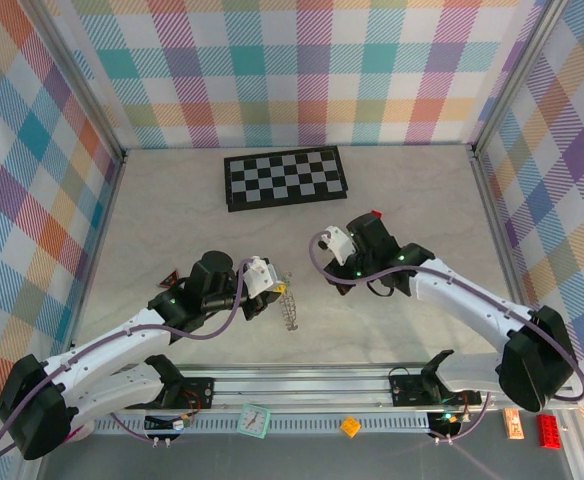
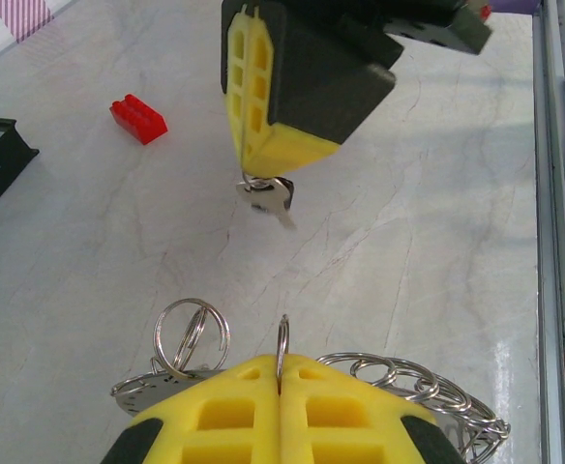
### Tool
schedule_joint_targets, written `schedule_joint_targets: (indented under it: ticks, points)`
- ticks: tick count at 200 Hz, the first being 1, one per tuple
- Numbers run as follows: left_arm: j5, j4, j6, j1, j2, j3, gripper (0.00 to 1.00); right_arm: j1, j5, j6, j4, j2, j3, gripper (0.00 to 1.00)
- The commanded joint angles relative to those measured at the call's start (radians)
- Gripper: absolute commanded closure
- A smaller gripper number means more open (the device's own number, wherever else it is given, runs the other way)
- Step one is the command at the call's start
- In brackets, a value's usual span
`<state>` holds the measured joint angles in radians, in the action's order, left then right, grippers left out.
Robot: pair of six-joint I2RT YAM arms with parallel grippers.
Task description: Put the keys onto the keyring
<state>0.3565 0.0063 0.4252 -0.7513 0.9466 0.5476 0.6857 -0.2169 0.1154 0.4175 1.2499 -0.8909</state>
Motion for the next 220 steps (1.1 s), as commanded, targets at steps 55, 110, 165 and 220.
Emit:
schedule_joint_targets:
  ticks: [55, 110, 165, 220]
  points:
    - [0.030, 0.035, -0.014, -0.009, 0.001, 0.055, 1.00, 0.026, -0.278, 0.119, -0.091, -0.062, 0.022, 1.00]
    - [0.036, 0.030, -0.008, -0.009, 0.006, 0.055, 1.00, 0.066, -0.330, 0.131, -0.115, -0.013, -0.027, 1.00]
    - [0.040, 0.016, 0.010, -0.008, 0.011, 0.055, 1.00, 0.083, -0.287, 0.100, -0.187, 0.014, -0.043, 1.00]
    - [0.042, 0.001, -0.023, -0.009, 0.031, 0.076, 1.00, 0.139, -0.079, 0.189, -0.200, -0.006, -0.031, 1.00]
